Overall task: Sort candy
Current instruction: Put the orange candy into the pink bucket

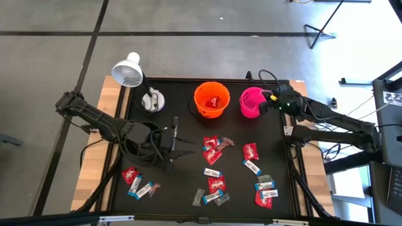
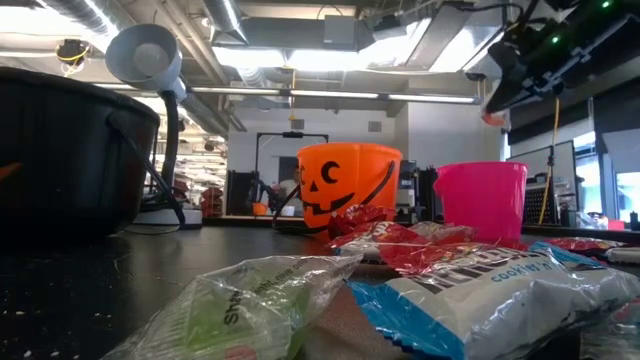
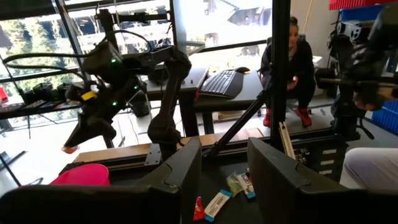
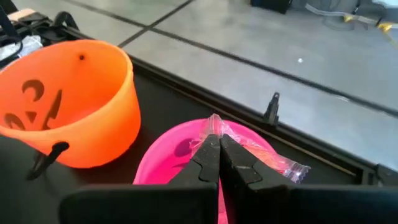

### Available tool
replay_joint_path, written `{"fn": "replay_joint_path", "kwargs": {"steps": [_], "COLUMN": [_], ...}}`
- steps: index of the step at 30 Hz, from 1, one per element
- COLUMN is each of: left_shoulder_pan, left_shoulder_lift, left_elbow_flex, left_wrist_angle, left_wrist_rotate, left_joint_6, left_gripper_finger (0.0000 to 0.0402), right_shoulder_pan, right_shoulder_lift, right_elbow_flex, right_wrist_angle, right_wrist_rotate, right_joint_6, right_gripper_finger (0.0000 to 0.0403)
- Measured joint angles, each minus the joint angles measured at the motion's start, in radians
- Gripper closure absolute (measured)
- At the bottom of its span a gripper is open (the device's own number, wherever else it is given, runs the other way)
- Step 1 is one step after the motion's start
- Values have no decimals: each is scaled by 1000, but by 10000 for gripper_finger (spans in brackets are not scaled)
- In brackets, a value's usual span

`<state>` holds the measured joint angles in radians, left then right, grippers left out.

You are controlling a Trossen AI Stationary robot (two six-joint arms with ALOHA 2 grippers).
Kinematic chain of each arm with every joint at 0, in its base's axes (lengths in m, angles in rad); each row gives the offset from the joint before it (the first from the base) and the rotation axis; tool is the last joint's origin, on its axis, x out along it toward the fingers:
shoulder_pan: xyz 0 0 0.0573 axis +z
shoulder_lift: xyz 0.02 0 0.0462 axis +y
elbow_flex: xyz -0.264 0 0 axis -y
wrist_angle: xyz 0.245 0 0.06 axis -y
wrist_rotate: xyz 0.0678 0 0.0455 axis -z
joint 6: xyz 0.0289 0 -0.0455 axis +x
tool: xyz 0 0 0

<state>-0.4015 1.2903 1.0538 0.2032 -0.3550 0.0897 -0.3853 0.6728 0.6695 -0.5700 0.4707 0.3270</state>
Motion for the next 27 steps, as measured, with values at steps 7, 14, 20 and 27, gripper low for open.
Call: {"fn": "replay_joint_path", "kwargs": {"steps": [7,14,20,27], "left_shoulder_pan": [0,0,0,-6], "left_shoulder_lift": [0,0,0,0], "left_elbow_flex": [0,0,0,0], "left_wrist_angle": [0,0,0,0], "left_wrist_rotate": [0,-1,-2,-2], "left_joint_6": [21,21,20,22], "left_gripper_finger": [280,280,280,280], "right_shoulder_pan": [-108,-127,-126,-125], "right_shoulder_lift": [6,53,71,60], "right_elbow_flex": [0,0,0,0], "right_wrist_angle": [37,47,48,78], "right_wrist_rotate": [-94,-141,-125,-319], "right_joint_6": [-71,-93,-95,-91], "right_gripper_finger": [402,358,274,242]}}
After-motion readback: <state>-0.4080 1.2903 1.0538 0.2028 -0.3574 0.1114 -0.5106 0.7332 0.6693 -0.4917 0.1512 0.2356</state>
